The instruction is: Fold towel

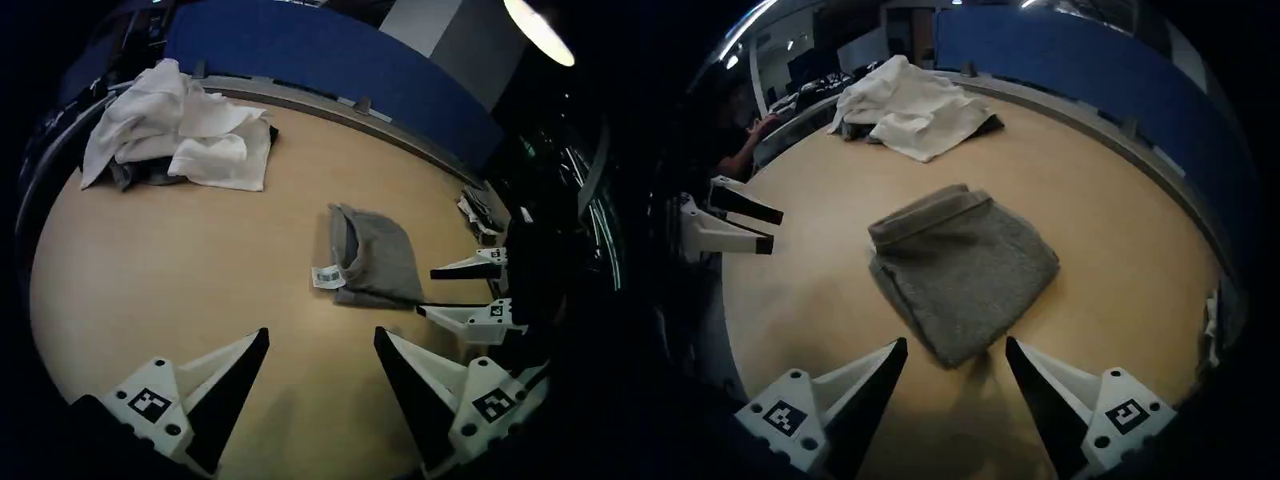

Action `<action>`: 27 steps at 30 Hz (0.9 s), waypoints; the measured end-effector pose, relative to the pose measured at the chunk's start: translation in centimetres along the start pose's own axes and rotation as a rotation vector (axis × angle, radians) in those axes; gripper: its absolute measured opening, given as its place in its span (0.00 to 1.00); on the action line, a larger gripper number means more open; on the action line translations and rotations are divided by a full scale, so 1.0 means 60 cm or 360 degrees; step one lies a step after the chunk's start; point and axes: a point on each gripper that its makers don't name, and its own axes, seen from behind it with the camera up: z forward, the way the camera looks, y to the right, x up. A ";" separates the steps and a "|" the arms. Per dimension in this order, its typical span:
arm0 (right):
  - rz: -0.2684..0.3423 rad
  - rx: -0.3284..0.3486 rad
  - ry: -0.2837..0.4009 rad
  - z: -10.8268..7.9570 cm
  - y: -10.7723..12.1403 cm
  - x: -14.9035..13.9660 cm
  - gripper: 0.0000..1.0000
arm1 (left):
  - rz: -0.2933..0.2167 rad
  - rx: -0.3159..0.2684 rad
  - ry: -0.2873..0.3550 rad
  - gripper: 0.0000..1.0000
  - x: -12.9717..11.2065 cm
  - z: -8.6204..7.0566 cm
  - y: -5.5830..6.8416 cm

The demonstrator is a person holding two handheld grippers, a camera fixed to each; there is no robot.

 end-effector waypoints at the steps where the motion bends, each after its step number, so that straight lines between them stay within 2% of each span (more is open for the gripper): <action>1: 0.0005 -0.0008 -0.0001 0.001 0.001 -0.003 0.96 | 0.0003 0.0000 0.0001 0.98 0.001 0.000 0.001; 12: 0.0059 -0.0029 -0.0029 0.012 0.001 -0.027 0.96 | 0.0018 0.0003 0.0003 0.98 0.005 -0.004 0.005; 14: 0.0069 -0.0035 -0.0032 0.013 0.003 -0.029 0.93 | 0.0016 0.0002 0.0004 0.98 0.004 -0.003 0.004; 16: 0.0077 -0.0036 -0.0037 0.014 0.003 -0.031 0.85 | 0.0016 0.0002 0.0004 0.98 0.003 -0.003 0.003; 19: 0.0090 -0.0038 -0.0046 0.015 0.002 -0.034 0.67 | 0.0017 0.0002 0.0002 0.98 0.001 -0.002 0.003; 22: 0.0109 -0.0038 -0.0049 0.019 0.001 -0.035 0.53 | 0.0020 0.0002 0.0001 0.98 0.001 -0.001 0.004; 25: 0.0135 -0.0023 -0.0045 0.022 -0.002 -0.034 0.42 | 0.0019 0.0004 0.0002 0.98 0.002 0.000 0.003; 27: 0.0155 -0.0010 -0.0040 0.022 -0.005 -0.032 0.39 | 0.0018 0.0004 0.0003 0.98 0.003 0.000 0.003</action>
